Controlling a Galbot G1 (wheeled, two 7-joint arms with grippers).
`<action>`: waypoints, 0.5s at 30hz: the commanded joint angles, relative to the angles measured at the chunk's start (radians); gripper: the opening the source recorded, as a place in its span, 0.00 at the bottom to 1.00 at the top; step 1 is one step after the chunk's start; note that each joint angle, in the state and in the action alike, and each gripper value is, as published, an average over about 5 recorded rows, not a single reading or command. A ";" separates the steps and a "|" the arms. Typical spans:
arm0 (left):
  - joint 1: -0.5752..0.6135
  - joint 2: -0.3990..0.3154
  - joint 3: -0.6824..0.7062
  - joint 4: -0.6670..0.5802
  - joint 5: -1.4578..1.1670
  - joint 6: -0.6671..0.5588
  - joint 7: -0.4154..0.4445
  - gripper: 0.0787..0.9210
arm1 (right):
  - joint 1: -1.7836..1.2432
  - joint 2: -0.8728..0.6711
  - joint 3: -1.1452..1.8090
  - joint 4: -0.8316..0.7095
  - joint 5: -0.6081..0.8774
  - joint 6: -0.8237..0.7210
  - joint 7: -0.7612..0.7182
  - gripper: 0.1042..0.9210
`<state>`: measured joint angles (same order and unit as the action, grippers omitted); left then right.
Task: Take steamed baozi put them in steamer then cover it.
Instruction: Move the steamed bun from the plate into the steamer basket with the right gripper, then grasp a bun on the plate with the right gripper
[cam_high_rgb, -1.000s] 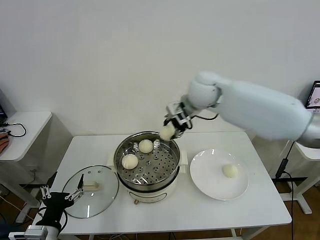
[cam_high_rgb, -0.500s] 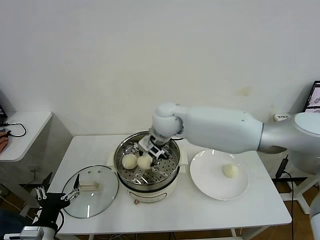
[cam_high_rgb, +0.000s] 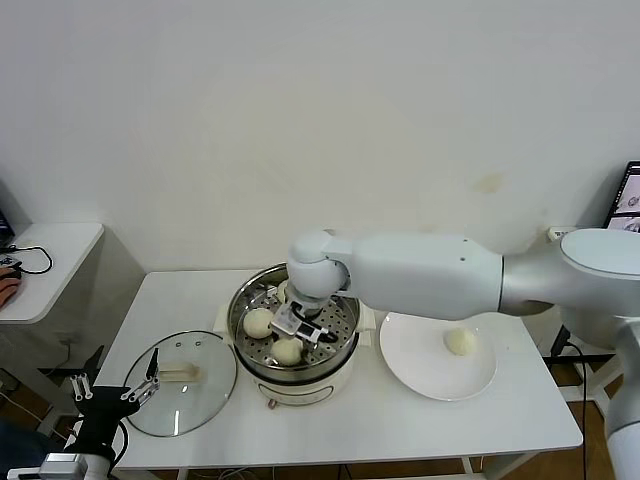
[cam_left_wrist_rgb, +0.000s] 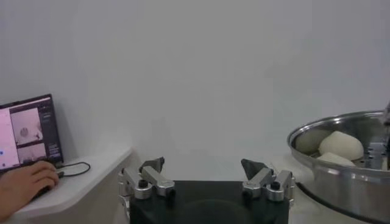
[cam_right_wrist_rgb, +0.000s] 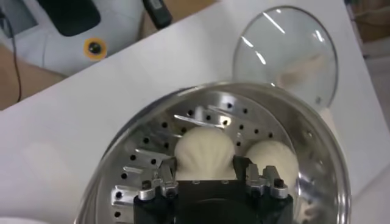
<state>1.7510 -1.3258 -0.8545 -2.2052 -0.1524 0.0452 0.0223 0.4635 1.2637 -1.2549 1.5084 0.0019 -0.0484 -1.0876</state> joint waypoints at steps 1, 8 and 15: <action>-0.001 0.001 0.000 0.001 0.000 0.000 0.001 0.88 | -0.003 -0.001 -0.009 0.025 -0.025 0.051 -0.021 0.68; -0.003 0.004 0.001 0.003 0.000 0.000 0.001 0.88 | 0.035 -0.044 0.039 0.018 -0.044 0.062 -0.021 0.87; -0.006 0.010 0.001 0.006 0.000 0.000 0.000 0.88 | 0.067 -0.151 0.156 -0.018 -0.041 -0.055 -0.007 0.88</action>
<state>1.7456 -1.3179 -0.8537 -2.2015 -0.1530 0.0450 0.0224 0.5031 1.2019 -1.1932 1.5084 -0.0326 -0.0243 -1.1036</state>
